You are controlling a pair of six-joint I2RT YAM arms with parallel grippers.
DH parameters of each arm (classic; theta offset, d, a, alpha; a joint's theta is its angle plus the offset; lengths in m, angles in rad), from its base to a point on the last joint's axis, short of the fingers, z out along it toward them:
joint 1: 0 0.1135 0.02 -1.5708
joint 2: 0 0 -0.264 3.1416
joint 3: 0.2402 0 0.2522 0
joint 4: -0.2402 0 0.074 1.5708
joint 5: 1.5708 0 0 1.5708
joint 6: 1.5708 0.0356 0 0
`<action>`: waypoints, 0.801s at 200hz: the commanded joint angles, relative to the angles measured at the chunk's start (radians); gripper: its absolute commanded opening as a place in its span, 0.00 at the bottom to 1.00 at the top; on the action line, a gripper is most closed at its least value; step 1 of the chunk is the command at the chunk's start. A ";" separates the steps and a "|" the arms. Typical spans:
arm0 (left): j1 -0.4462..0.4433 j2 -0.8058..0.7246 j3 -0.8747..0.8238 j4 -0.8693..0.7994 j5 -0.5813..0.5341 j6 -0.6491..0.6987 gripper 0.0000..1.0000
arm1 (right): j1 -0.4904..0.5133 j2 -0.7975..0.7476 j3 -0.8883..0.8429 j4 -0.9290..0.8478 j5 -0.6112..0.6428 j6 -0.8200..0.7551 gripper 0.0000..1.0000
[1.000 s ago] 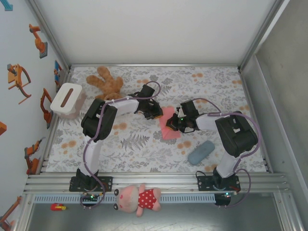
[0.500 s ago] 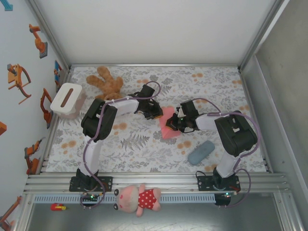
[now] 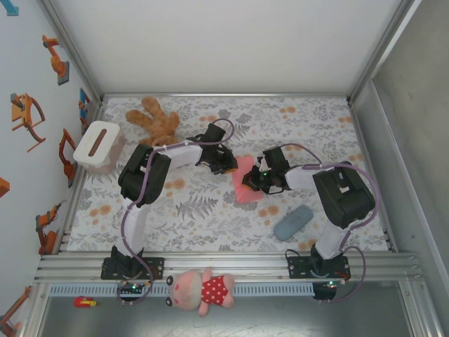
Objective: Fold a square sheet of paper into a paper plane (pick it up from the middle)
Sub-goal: Fold the triangle a second time at the center of the table.
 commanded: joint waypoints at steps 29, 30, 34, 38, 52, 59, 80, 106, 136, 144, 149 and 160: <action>-0.004 0.002 -0.024 -0.025 0.005 0.007 0.15 | 0.007 0.026 0.005 -0.003 0.012 -0.012 0.00; -0.004 0.001 -0.024 -0.025 0.005 0.008 0.15 | 0.008 0.026 0.005 -0.003 0.012 -0.012 0.00; -0.004 0.001 -0.024 -0.025 0.005 0.007 0.15 | 0.007 0.027 0.004 -0.003 0.012 -0.013 0.00; -0.003 0.000 -0.024 -0.025 0.005 0.007 0.15 | 0.007 0.028 0.004 -0.003 0.012 -0.013 0.00; -0.004 0.000 -0.025 -0.025 0.005 0.007 0.15 | 0.007 0.031 0.005 -0.003 0.012 -0.014 0.00; -0.004 0.001 -0.024 -0.025 0.005 0.007 0.15 | 0.007 0.032 0.005 -0.004 0.011 -0.015 0.00; -0.004 0.000 -0.024 -0.025 0.004 0.007 0.15 | 0.006 0.037 0.005 -0.005 0.008 -0.016 0.00; -0.003 -0.004 -0.024 -0.025 0.006 0.007 0.15 | 0.007 0.040 0.006 -0.012 0.009 -0.017 0.00; -0.003 -0.017 -0.022 -0.021 0.008 0.003 0.15 | 0.008 0.042 0.007 -0.021 0.012 -0.021 0.00; -0.003 -0.024 -0.021 -0.021 0.007 0.001 0.16 | 0.007 0.043 0.007 -0.024 0.012 -0.022 0.01; -0.002 -0.032 -0.021 -0.020 0.004 0.001 0.16 | 0.007 0.045 0.008 -0.026 0.010 -0.023 0.03; -0.001 -0.051 -0.023 -0.021 -0.006 -0.001 0.16 | 0.008 0.048 0.010 -0.029 0.011 -0.025 0.06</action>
